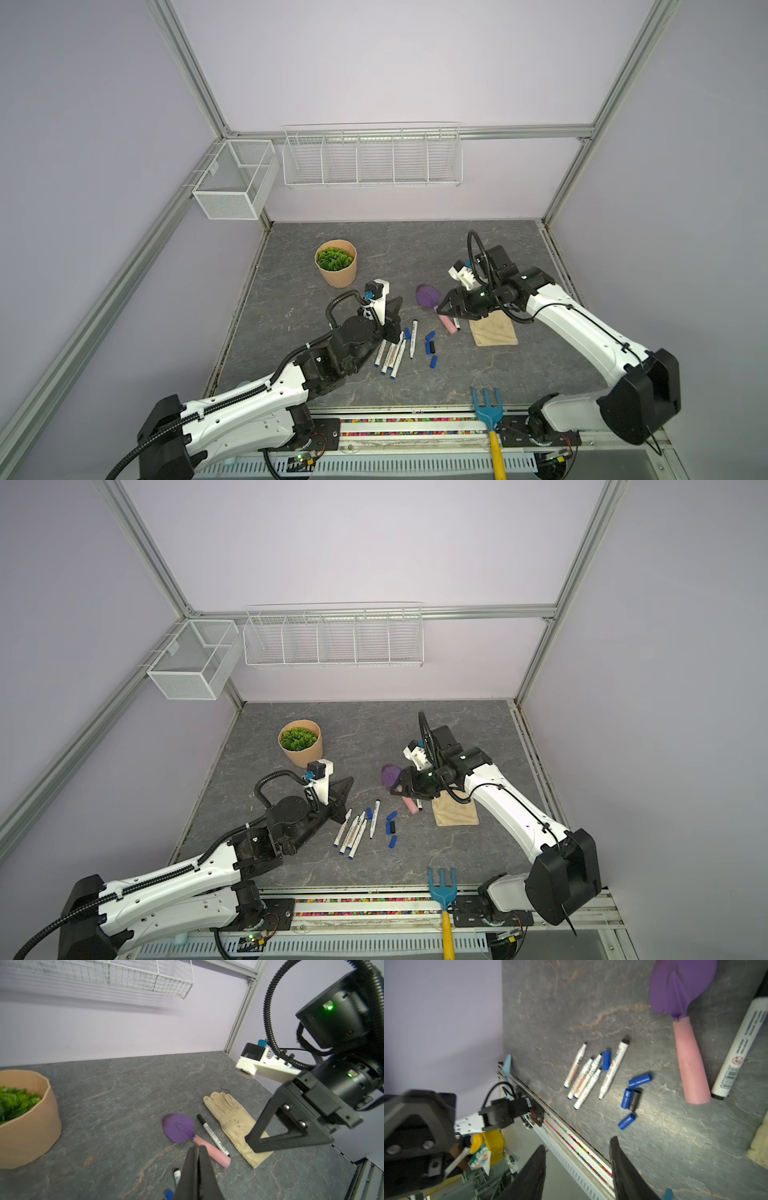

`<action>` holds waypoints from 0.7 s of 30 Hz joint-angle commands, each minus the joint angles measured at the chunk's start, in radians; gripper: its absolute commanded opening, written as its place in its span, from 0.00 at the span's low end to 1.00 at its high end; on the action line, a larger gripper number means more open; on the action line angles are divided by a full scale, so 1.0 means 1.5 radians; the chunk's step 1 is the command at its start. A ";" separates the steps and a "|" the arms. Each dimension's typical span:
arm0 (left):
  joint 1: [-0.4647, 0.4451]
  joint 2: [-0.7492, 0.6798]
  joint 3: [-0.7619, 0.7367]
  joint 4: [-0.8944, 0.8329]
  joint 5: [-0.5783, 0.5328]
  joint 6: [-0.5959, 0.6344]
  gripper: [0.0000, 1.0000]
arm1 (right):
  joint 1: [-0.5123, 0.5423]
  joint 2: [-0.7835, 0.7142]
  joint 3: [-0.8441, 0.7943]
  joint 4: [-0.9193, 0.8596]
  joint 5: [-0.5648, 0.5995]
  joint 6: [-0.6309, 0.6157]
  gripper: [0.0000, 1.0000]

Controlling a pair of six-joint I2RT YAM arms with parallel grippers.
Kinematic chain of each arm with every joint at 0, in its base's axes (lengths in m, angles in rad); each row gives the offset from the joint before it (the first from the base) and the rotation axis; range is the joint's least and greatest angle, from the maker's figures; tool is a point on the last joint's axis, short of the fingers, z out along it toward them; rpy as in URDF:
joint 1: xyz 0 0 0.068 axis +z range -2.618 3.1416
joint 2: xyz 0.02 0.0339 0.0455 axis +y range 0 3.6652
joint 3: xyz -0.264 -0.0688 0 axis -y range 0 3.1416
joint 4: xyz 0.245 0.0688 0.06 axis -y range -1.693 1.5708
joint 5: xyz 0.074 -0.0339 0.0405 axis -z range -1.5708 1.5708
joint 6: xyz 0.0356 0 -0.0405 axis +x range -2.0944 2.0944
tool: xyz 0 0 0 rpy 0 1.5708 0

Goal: Insert the pens into the pen caps

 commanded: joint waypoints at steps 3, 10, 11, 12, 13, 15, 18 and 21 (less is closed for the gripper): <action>0.007 -0.064 -0.059 -0.088 -0.113 -0.178 0.00 | 0.058 0.023 -0.020 -0.048 0.100 -0.098 0.52; 0.008 -0.110 -0.090 -0.248 -0.160 -0.325 0.00 | 0.137 0.100 0.027 -0.062 0.215 -0.128 0.51; 0.008 -0.110 -0.092 -0.256 -0.160 -0.335 0.00 | 0.145 0.115 0.038 -0.063 0.231 -0.132 0.51; 0.008 -0.129 -0.095 -0.266 -0.160 -0.344 0.00 | 0.153 0.134 0.051 -0.066 0.245 -0.136 0.51; 0.008 -0.130 -0.095 -0.281 -0.176 -0.359 0.00 | 0.161 0.156 0.066 -0.068 0.261 -0.137 0.50; 0.008 -0.127 -0.089 -0.307 -0.190 -0.377 0.00 | 0.169 0.193 0.091 -0.062 0.275 -0.137 0.50; 0.008 -0.117 -0.080 -0.328 -0.191 -0.378 0.00 | 0.171 0.254 0.142 -0.053 0.284 -0.135 0.50; 0.008 -0.100 -0.072 -0.330 -0.188 -0.372 0.00 | 0.171 0.321 0.201 -0.056 0.306 -0.136 0.49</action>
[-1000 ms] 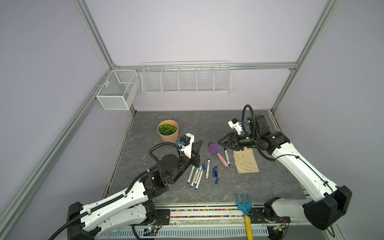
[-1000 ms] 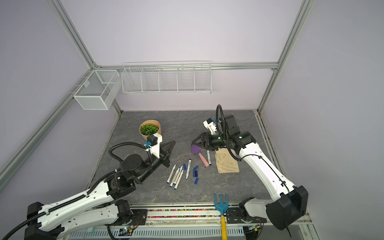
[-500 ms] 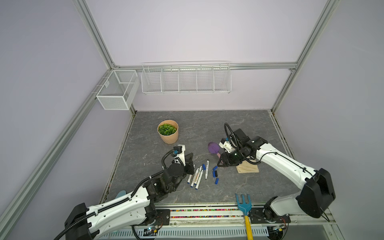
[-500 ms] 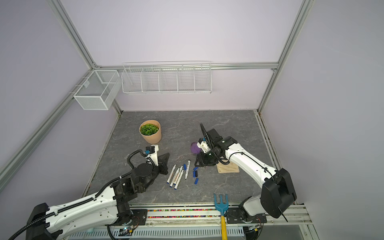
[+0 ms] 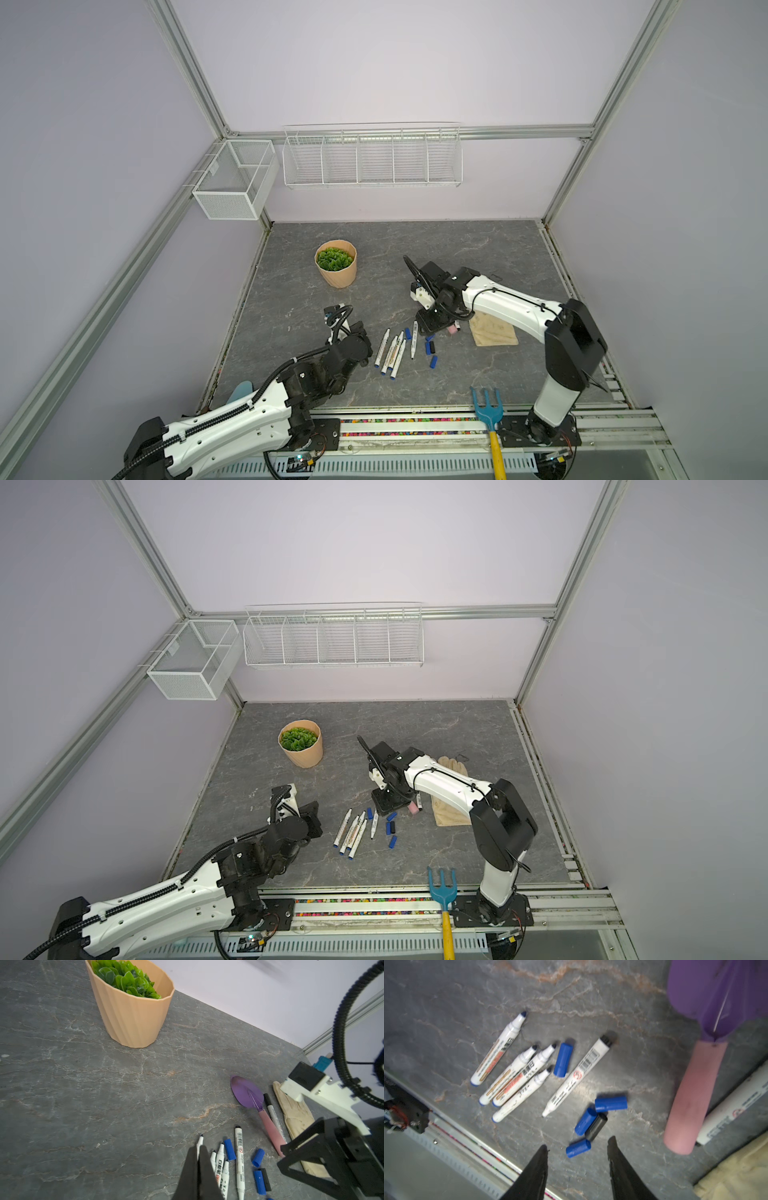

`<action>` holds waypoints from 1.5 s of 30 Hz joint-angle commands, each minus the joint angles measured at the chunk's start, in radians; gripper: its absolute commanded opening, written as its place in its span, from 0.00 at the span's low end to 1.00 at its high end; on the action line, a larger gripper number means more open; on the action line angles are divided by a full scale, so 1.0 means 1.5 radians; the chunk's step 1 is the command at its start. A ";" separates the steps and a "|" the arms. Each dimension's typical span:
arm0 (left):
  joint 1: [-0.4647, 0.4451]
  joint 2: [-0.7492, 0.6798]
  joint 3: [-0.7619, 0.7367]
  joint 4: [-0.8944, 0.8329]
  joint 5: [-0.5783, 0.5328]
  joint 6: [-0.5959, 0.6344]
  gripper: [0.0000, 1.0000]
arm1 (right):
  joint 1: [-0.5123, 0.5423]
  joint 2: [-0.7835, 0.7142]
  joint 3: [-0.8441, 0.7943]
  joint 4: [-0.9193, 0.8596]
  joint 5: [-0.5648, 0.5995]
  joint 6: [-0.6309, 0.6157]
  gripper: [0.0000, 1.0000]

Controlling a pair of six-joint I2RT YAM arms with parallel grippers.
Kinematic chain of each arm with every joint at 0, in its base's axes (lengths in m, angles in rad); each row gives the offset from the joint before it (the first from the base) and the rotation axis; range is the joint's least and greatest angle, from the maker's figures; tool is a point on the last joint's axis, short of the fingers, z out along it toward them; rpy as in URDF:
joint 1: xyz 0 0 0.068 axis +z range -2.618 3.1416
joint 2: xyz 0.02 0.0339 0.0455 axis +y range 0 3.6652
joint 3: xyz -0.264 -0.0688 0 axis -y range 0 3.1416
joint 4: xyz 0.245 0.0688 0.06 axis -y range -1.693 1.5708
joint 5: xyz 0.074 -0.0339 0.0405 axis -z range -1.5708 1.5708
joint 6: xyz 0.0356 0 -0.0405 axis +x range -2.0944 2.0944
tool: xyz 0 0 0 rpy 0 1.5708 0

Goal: Insert the pens into the pen caps

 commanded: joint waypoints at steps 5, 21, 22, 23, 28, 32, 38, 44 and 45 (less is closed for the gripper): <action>0.003 0.033 0.017 -0.011 -0.014 -0.015 0.00 | 0.001 0.136 0.121 -0.006 0.062 -0.018 0.48; 0.003 0.013 0.010 -0.008 -0.011 -0.024 0.00 | 0.000 0.134 0.036 0.007 0.156 0.009 0.42; 0.003 0.014 0.009 -0.006 -0.013 -0.024 0.00 | 0.000 0.118 0.021 0.009 0.155 0.012 0.42; 0.003 0.014 0.008 -0.003 -0.014 -0.025 0.00 | 0.000 0.104 0.007 0.015 0.151 0.012 0.42; 0.003 0.027 0.008 0.006 -0.010 -0.027 0.00 | 0.004 0.009 -0.039 0.037 0.139 -0.013 0.45; 0.003 0.037 0.009 0.010 -0.009 -0.028 0.00 | 0.026 -0.041 -0.062 0.020 0.149 -0.060 0.51; 0.003 0.027 0.010 0.001 -0.025 -0.030 0.00 | 0.099 -0.066 -0.111 0.001 0.176 -0.115 0.61; 0.002 -0.026 0.016 -0.060 -0.077 -0.051 0.00 | 0.182 -0.039 -0.111 0.013 0.279 -0.176 0.72; 0.003 -0.034 0.017 -0.073 -0.086 -0.056 0.00 | 0.188 -0.036 -0.111 0.019 0.292 -0.187 0.72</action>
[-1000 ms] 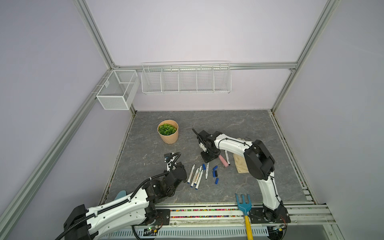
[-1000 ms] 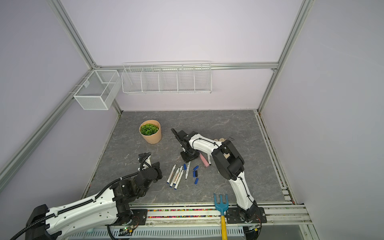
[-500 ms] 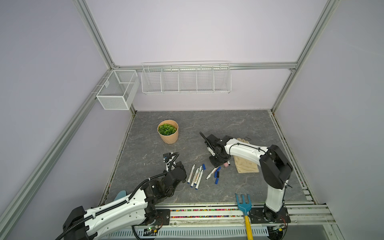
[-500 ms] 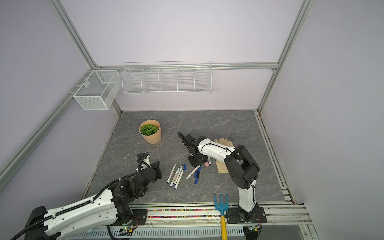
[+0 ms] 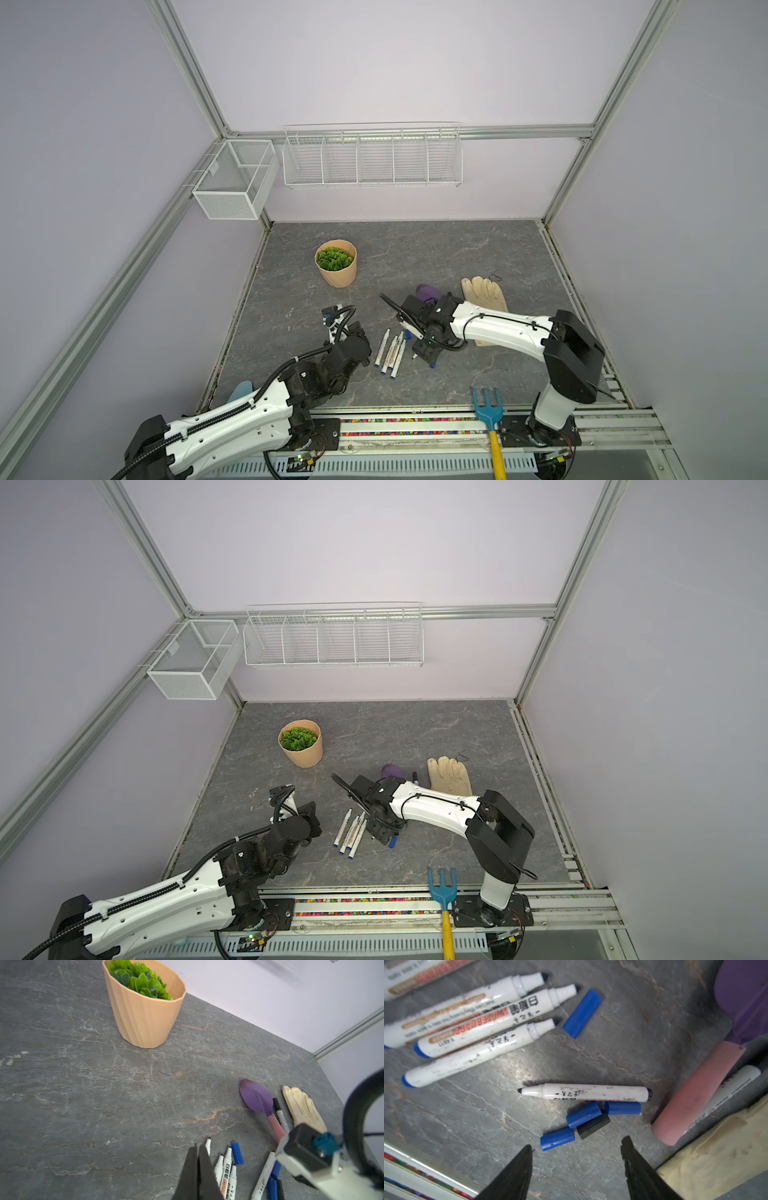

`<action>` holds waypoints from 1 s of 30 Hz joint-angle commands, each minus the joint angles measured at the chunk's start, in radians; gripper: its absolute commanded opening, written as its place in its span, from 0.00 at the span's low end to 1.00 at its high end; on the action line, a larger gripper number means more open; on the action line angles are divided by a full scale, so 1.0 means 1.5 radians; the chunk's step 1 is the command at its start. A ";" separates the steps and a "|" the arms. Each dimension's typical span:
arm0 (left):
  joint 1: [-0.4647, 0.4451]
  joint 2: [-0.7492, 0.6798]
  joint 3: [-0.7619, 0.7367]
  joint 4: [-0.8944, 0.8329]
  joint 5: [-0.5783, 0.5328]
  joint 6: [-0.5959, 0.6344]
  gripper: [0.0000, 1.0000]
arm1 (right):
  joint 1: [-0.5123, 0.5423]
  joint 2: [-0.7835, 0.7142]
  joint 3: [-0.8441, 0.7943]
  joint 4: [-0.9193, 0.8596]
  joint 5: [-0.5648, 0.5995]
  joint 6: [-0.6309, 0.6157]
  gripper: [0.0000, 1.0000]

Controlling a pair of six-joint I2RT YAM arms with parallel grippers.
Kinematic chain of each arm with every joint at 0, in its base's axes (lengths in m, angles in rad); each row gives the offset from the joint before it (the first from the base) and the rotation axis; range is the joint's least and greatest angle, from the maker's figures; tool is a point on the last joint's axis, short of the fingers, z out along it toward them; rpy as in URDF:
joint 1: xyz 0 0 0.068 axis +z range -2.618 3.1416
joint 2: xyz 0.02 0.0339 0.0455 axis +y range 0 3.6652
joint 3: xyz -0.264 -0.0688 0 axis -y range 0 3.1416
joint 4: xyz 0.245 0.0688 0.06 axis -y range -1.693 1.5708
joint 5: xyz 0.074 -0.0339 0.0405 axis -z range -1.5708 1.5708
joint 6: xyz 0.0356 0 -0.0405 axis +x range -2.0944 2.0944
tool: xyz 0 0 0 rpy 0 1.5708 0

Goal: Insert the pens into the pen caps

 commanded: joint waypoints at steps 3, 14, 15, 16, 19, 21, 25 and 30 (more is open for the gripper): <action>0.003 -0.058 0.016 -0.090 -0.076 -0.044 0.00 | 0.020 0.024 0.002 0.020 0.081 -0.089 0.73; 0.003 -0.122 0.009 -0.137 -0.098 -0.051 0.00 | 0.021 0.109 0.043 0.045 0.064 -0.156 0.71; 0.003 -0.121 0.012 -0.139 -0.098 -0.050 0.00 | 0.021 0.116 0.045 0.046 0.068 -0.161 0.71; 0.003 -0.118 0.014 -0.143 -0.099 -0.049 0.00 | 0.021 0.123 0.049 0.047 0.075 -0.167 0.71; 0.003 -0.112 0.022 -0.148 -0.101 -0.048 0.00 | 0.018 0.145 0.053 0.051 0.074 -0.187 0.70; 0.003 -0.108 0.026 -0.149 -0.104 -0.045 0.00 | 0.011 0.160 0.055 0.049 0.060 -0.195 0.67; 0.003 -0.105 0.034 -0.155 -0.109 -0.043 0.00 | -0.011 0.174 0.056 0.045 0.019 -0.204 0.59; 0.003 -0.102 0.041 -0.161 -0.113 -0.042 0.00 | -0.040 0.174 0.048 0.058 -0.031 -0.206 0.52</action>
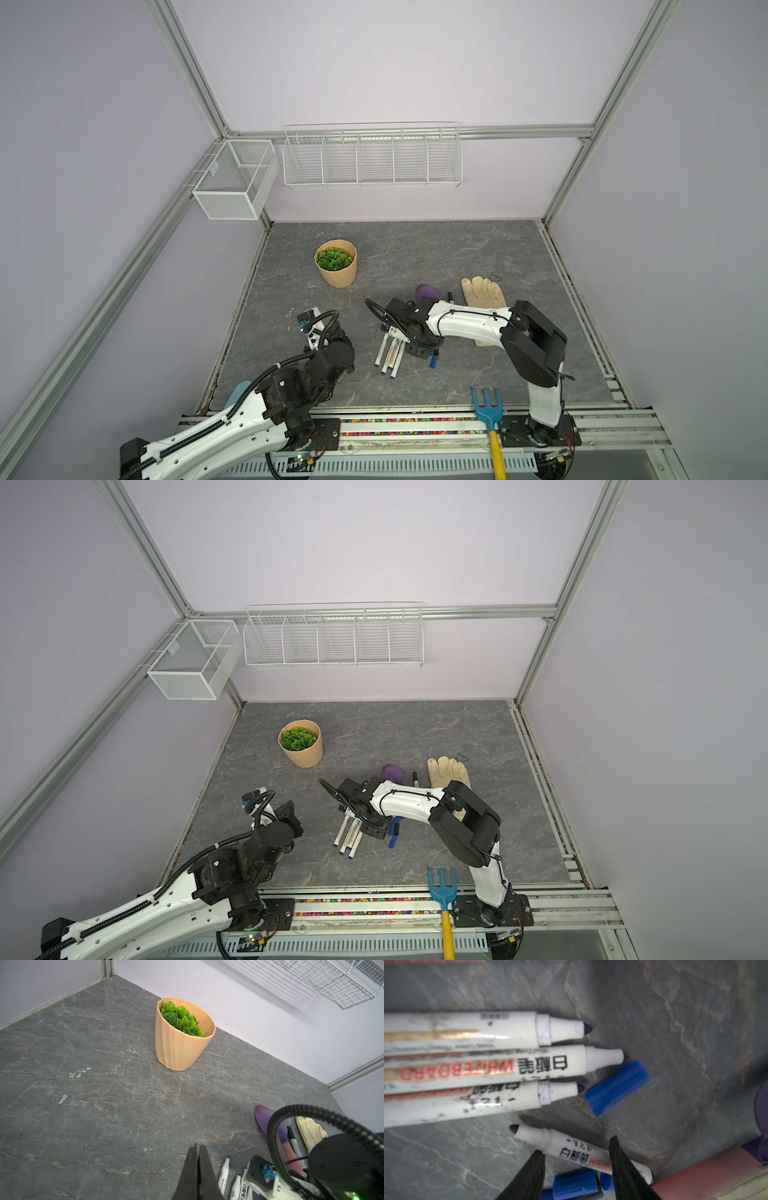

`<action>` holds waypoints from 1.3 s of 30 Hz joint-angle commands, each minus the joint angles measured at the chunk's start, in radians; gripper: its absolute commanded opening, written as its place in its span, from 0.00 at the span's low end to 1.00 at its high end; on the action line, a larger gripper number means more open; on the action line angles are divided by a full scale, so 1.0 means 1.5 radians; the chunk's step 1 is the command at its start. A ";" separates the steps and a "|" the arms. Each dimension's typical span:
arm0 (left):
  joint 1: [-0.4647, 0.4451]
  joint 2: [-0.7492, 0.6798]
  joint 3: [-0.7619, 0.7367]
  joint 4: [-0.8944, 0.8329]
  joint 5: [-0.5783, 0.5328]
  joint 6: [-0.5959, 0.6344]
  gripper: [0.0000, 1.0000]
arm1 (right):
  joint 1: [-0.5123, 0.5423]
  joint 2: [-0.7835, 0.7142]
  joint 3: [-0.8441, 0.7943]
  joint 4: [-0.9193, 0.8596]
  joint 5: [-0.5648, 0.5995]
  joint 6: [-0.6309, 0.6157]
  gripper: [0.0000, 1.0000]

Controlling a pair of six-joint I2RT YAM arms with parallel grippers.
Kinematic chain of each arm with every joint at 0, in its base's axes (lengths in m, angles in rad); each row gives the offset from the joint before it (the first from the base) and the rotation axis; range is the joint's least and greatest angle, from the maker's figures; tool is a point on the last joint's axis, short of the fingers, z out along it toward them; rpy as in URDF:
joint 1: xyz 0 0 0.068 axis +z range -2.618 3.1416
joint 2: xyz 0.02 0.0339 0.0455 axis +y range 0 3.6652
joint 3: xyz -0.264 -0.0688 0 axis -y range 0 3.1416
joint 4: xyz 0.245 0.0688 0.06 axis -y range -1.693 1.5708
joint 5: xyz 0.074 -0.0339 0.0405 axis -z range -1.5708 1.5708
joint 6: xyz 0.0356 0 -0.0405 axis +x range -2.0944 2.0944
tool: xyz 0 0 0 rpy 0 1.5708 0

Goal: Insert the pens into the pen caps

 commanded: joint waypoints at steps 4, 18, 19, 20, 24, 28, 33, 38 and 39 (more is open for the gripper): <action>0.003 0.004 0.022 -0.028 -0.023 -0.011 0.00 | -0.030 0.034 -0.030 0.025 -0.027 -0.025 0.48; 0.003 0.036 0.023 -0.020 -0.015 -0.030 0.00 | -0.067 0.056 -0.045 0.054 0.021 -0.020 0.36; 0.003 0.038 0.022 -0.017 -0.014 -0.030 0.00 | -0.068 0.055 -0.046 0.056 0.021 -0.019 0.35; 0.002 0.041 0.023 -0.014 -0.012 -0.029 0.00 | -0.068 0.054 -0.047 0.058 0.020 -0.019 0.34; 0.003 0.053 0.023 -0.006 -0.006 -0.031 0.00 | -0.069 0.056 -0.051 0.065 0.004 -0.014 0.27; 0.003 0.058 0.023 -0.005 -0.003 -0.037 0.00 | -0.069 0.053 -0.056 0.065 0.000 -0.014 0.23; 0.003 0.059 0.018 0.008 -0.002 -0.038 0.00 | -0.069 0.043 -0.061 0.075 -0.002 -0.013 0.18; 0.003 0.061 0.016 0.027 0.008 -0.031 0.00 | -0.070 0.010 -0.057 0.083 0.005 -0.006 0.11; 0.003 0.062 0.014 0.036 0.011 -0.024 0.00 | -0.069 -0.001 -0.057 0.085 0.004 -0.002 0.10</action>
